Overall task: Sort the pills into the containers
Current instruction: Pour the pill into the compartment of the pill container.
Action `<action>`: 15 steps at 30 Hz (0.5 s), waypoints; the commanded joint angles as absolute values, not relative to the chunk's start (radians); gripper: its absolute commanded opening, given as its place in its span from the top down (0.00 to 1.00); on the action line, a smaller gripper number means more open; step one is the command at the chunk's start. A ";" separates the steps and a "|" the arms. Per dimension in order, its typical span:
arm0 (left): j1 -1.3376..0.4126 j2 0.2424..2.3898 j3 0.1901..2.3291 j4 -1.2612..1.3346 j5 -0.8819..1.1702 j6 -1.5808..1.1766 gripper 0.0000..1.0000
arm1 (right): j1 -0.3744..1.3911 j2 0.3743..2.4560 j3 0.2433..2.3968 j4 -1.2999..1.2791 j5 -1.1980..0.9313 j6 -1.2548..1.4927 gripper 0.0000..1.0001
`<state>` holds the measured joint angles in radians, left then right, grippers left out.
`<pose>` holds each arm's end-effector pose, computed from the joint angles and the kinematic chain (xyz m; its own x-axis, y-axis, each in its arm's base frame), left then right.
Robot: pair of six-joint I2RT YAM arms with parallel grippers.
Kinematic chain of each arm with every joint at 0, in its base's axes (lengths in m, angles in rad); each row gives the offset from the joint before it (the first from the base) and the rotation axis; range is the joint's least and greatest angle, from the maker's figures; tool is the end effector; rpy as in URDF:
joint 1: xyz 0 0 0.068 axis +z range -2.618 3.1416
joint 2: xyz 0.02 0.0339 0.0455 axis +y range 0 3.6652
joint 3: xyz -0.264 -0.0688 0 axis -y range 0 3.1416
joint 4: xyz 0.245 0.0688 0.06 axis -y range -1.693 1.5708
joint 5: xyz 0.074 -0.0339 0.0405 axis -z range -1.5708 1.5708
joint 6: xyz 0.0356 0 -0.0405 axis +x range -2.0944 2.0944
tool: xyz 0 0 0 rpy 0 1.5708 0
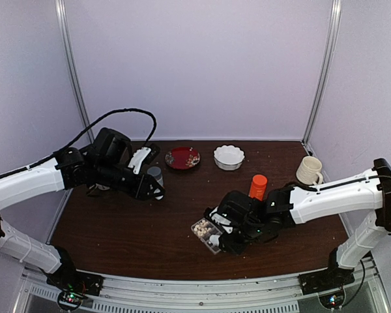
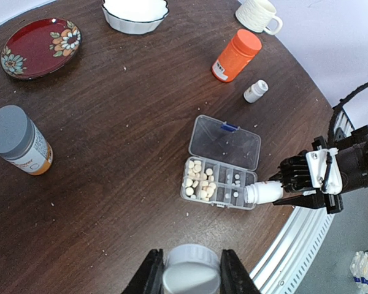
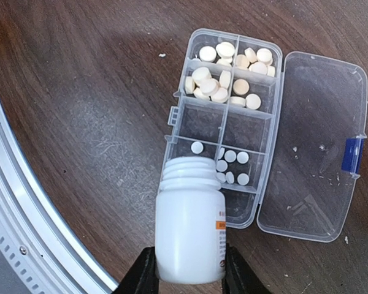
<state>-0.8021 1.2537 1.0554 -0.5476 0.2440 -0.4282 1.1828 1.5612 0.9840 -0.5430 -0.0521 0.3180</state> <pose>0.1811 -0.1996 0.3012 -0.7700 0.2166 -0.6001 0.5509 0.7002 -0.4541 0.1130 0.2814 0.1955 -0.6152 -0.6799 -0.3990 -0.7797 0.5995 0.1807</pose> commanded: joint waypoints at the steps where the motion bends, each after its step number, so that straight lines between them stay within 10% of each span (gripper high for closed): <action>1: -0.808 1.251 1.067 -0.522 0.253 -0.428 1.00 | 1.184 1.526 0.968 -0.486 -0.068 0.326 1.00; 15: -0.808 1.254 1.077 -0.522 0.259 -0.428 1.00 | 1.183 1.550 0.987 -0.516 -0.070 0.326 1.00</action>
<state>-0.8024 1.2537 1.0554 -0.5480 0.2443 -0.4282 1.1828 1.5650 0.9974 -0.5621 -0.0509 0.3180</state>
